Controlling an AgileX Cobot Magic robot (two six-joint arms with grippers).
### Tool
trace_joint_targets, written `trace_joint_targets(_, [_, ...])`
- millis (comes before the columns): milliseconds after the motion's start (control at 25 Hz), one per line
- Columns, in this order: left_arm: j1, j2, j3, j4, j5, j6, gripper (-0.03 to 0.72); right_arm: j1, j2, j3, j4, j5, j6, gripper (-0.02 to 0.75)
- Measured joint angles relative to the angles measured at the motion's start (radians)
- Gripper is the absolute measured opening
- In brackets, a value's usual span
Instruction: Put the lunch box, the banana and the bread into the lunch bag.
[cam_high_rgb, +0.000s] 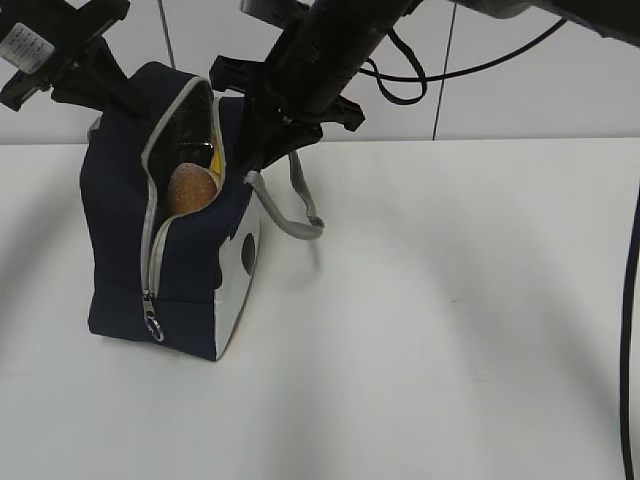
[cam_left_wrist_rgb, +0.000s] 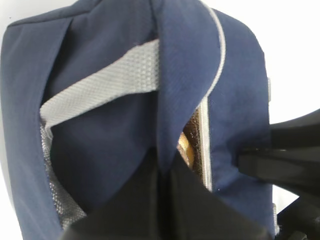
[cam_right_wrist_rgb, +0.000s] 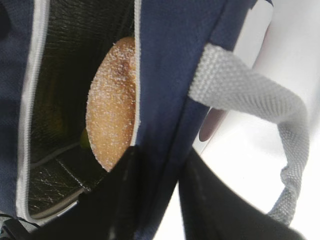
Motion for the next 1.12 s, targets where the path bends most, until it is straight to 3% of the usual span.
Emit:
trace_joint_targets(200, [0.000, 0.000, 0.000, 0.000, 0.000, 0.000, -0.001, 0.000, 0.000, 0.000, 0.002, -0.004, -0.007, 0.048])
trace_joint_targets(320, [0.000, 0.000, 0.000, -0.006, 0.000, 0.000, -0.001, 0.000, 0.000, 0.000, -0.002, -0.004, -0.025, -0.003])
trace_joint_targets(520, [-0.004, 0.000, 0.000, -0.093, 0.000, 0.023, -0.001, 0.000, -0.044, 0.000, -0.111, -0.004, -0.036, -0.008])
trace_joint_targets(720, [-0.061, 0.000, 0.000, -0.142, -0.030, 0.040, -0.001, -0.008, -0.105, 0.000, -0.198, -0.001, -0.038, -0.008])
trace_joint_targets(920, [-0.121, 0.001, 0.000, -0.144, -0.112, 0.043, -0.001, -0.036, -0.118, 0.000, -0.221, 0.004, -0.038, -0.008])
trace_joint_targets(1120, [-0.139, 0.011, 0.000, -0.149, -0.149, 0.043, -0.001, -0.063, -0.118, 0.000, -0.225, 0.019, -0.038, -0.009])
